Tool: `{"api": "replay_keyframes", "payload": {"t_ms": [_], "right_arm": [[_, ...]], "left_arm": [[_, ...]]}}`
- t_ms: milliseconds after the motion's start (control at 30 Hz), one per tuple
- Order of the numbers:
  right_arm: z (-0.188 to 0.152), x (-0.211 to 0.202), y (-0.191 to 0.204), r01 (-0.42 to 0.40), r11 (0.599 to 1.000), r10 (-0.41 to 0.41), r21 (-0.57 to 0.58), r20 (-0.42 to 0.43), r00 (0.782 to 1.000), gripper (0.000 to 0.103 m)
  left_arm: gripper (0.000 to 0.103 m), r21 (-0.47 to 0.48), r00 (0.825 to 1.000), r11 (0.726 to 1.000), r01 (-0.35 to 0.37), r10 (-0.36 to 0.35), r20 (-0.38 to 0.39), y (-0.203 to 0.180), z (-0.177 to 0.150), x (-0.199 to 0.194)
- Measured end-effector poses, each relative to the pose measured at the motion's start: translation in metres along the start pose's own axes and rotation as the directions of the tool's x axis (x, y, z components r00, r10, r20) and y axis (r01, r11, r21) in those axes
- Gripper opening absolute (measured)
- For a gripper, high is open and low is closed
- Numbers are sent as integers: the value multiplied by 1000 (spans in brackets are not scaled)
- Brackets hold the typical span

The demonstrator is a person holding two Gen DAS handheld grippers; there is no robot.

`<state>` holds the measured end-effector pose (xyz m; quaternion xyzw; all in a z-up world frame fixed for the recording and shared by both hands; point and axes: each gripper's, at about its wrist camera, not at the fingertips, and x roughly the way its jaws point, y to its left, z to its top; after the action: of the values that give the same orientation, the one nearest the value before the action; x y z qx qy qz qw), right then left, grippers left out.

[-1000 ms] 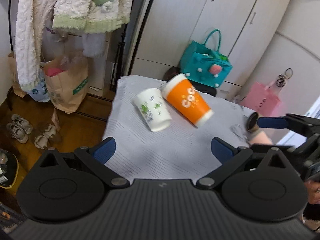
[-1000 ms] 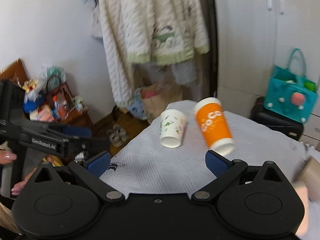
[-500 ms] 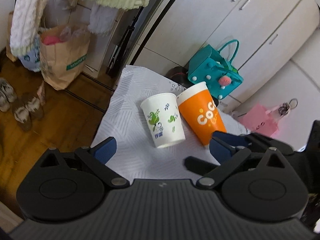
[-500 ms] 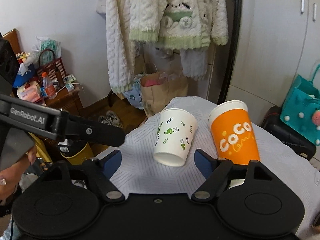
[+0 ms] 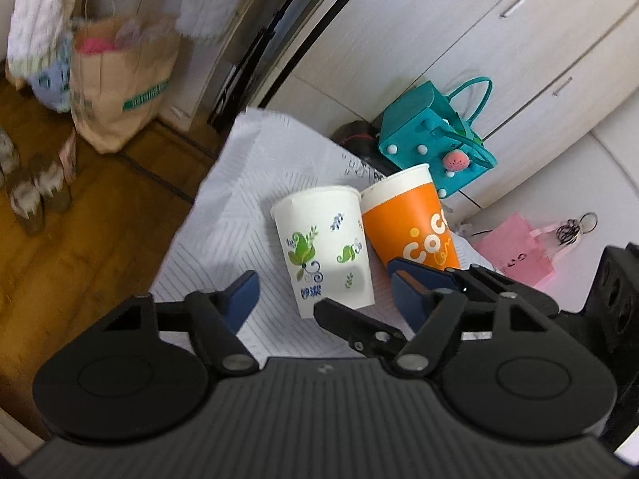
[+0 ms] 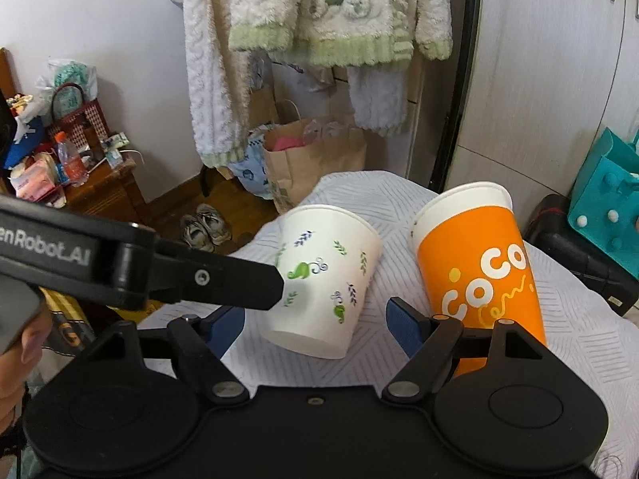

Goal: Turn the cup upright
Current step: 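Close the right gripper around the white leaf-print cup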

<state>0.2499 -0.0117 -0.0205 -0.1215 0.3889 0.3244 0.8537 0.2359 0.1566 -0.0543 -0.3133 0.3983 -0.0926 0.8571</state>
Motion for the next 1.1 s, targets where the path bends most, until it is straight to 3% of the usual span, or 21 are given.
{"api": "replay_keyframes", "payload": {"t_ms": [233,300,533,767,1100], "right_arm": [[-1,13,-3,6,1000,-6,1,-24,1000,79],[0,18,-4,-12,1000,13,12,-42,999,63],[-1,13,-2,-22,999,23,29,-49,999,63],[-8,-12,3,-24,999,27,32,-69,997,63],[-32,-65,15,16,1000,-16,4,-87,996,63]], "left_arm": [[61,-67,1000,998,13,-15,-18,6,-1,21],[59,-81,999,996,23,-25,-24,6,0,25],[51,-113,997,993,33,-40,-60,1,-2,35],[51,-57,998,998,17,-20,-62,-22,-19,13],[51,-30,992,998,58,-61,-112,-51,-53,-19]]}}
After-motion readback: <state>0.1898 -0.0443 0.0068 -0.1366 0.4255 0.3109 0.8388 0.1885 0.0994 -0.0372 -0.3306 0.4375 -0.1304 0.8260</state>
